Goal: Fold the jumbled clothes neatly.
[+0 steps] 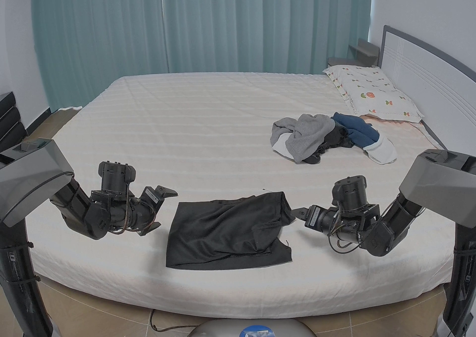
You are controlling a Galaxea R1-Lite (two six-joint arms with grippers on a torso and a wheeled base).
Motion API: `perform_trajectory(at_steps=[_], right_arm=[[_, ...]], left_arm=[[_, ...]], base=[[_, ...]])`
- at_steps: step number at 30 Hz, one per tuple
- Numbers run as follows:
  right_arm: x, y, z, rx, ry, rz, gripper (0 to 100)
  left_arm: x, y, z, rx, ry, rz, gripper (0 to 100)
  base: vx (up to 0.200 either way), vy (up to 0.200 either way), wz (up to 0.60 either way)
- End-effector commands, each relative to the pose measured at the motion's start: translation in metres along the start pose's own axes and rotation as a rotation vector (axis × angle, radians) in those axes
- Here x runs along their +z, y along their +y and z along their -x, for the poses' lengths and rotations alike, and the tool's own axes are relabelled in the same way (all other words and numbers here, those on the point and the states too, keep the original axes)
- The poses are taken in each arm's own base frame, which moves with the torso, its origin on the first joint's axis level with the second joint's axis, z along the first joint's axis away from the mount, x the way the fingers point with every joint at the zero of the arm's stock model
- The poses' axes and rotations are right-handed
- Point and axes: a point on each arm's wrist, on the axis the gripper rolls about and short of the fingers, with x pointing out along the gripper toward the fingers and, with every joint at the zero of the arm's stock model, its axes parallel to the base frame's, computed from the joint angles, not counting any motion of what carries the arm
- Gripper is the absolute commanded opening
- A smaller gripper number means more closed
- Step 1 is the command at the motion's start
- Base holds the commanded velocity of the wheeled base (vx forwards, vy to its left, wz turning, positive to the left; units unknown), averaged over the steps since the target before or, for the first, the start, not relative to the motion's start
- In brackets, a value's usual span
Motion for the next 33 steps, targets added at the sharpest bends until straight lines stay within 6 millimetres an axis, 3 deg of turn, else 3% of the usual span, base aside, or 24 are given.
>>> perform_trajectory(at_steps=[1,9,23,28,33], right_arm=[[-0.002,0.035,-0.003,0.026,-0.022,0.102,100],[-0.007,0.041,-0.012,-0.087,0.016,0.190,100],[-0.015,0.028,-0.023,-0.308,0.062,0.351,100],[-0.009,0.017,-0.007,-0.354,0.096,0.346,100],[-0.007,-0.005,0.028,-0.387,0.144,0.343,100]], left_arm=[[0.005,0.014,-0.006,0.032,-0.001,0.022,100],[0.004,0.016,-0.006,0.040,0.003,0.024,100],[0.003,0.017,-0.005,0.044,0.002,0.026,100],[0.003,0.017,-0.005,0.045,0.003,0.023,100],[0.003,0.017,-0.005,0.045,0.003,0.023,100]], base=[[0.000,0.200,0.00],[0.000,0.200,0.00],[0.000,0.000,0.00],[0.000,0.000,0.00],[0.000,0.000,0.00]])
